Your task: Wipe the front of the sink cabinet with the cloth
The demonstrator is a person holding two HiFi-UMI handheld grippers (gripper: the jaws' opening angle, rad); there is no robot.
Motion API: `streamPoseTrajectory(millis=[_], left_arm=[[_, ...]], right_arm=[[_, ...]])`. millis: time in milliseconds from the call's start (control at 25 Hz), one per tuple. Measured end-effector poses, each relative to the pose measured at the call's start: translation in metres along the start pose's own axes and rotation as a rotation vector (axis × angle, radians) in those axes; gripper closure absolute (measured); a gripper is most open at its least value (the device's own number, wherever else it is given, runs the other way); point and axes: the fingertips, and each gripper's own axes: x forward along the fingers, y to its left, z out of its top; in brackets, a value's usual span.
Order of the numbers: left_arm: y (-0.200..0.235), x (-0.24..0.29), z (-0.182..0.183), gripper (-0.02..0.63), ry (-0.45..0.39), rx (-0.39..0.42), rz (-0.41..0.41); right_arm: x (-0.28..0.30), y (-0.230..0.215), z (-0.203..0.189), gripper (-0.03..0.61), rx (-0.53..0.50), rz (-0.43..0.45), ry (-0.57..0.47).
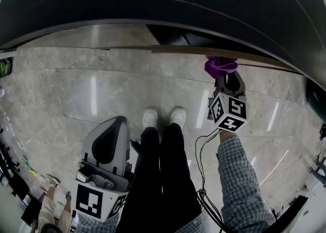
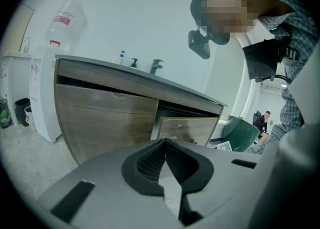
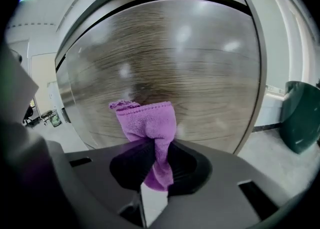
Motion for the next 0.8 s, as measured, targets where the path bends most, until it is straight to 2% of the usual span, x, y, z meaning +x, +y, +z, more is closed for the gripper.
streamPoseTrajectory(millis=[480,800], left_arm=[[0.029,-0.031,-0.012,0.603,-0.002,-0.031,0.062],[0.042,-0.045,-0.009,0.603,-0.020,-0.041,0.103]], right_arm=[[0.008,0.122,0.002,0.505,-0.043,0.186,-0.020],[0.007,0.180,0.009,0.505,-0.084,0.323,-0.015]])
